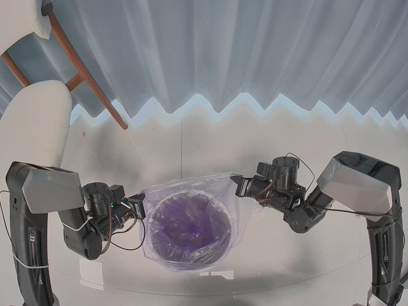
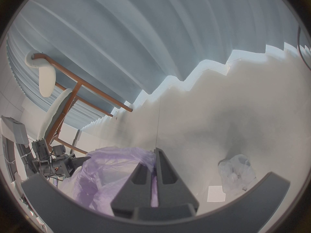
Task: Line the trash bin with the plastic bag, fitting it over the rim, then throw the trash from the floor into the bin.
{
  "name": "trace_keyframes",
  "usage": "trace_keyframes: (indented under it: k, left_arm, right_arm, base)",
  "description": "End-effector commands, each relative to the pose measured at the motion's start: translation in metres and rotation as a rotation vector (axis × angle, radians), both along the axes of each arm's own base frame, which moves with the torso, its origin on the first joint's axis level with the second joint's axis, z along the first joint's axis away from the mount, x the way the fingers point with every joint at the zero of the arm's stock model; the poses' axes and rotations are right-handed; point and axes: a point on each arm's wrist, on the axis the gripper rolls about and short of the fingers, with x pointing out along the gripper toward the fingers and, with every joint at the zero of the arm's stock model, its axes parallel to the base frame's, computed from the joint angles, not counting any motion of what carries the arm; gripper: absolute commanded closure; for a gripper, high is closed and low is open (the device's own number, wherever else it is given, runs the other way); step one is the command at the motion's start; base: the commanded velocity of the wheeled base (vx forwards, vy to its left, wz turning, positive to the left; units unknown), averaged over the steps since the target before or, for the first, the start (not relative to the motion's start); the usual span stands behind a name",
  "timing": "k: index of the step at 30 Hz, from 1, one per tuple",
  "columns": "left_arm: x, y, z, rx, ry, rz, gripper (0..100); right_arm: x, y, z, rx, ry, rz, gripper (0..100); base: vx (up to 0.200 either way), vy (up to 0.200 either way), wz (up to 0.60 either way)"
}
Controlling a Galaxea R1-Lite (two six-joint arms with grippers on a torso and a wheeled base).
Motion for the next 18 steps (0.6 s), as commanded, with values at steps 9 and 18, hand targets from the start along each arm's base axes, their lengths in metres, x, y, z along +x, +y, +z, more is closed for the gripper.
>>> trace_keyframes:
  k: [9, 18]
  left_arm:
    - [-0.008, -0.003, -0.012, -0.115, 0.096, 0.03, 100]
    - [-0.01, 0.001, -0.013, -0.321, 0.193, 0.017, 100]
  right_arm:
    - [-0.007, -0.009, -0.024, -0.027, 0.07, -0.013, 100]
    - [-0.011, -0.011, -0.026, -0.01, 0.09, -0.019, 100]
  base:
    - [0.0, 0.0, 0.0]
    - [0.0, 0.0, 0.0]
